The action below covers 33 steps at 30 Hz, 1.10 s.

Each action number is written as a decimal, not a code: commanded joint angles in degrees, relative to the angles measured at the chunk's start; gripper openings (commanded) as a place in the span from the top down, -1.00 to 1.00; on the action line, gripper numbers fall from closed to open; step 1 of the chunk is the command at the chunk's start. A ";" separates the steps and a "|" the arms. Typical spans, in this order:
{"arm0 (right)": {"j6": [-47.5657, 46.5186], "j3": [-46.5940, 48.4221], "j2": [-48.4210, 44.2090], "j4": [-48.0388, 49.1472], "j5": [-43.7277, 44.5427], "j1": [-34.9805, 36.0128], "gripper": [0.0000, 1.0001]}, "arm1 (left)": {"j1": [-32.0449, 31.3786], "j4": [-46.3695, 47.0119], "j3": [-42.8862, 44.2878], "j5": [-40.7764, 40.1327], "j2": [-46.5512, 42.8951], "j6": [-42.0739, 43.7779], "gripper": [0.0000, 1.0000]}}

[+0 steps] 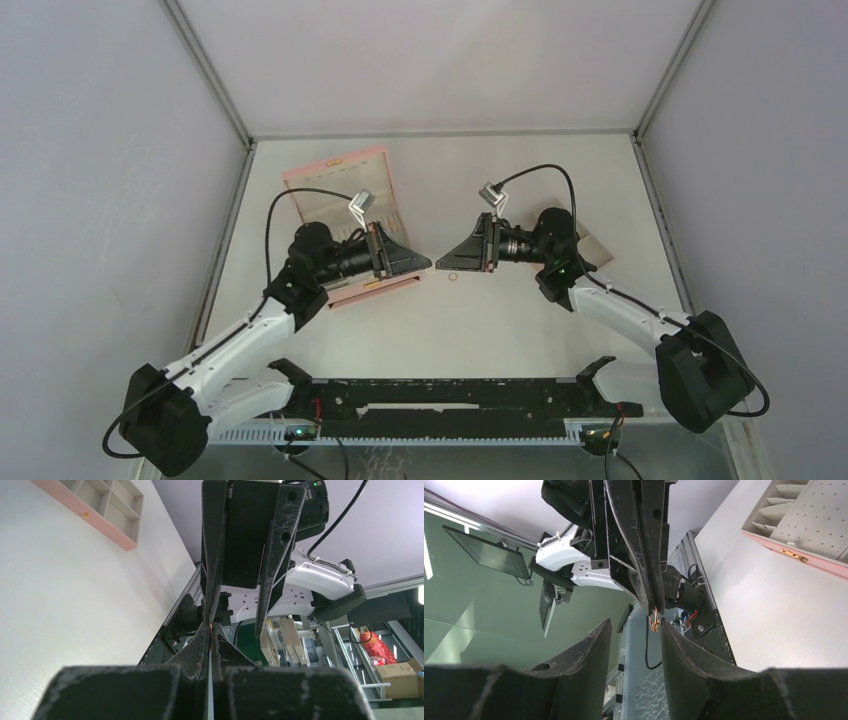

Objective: Organize the mixed jewelry

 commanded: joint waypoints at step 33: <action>6.80 -1.15 5.57 15.33 0.33 2.70 0.51 | 1.56 4.21 -1.65 0.09 -3.50 -0.02 1.00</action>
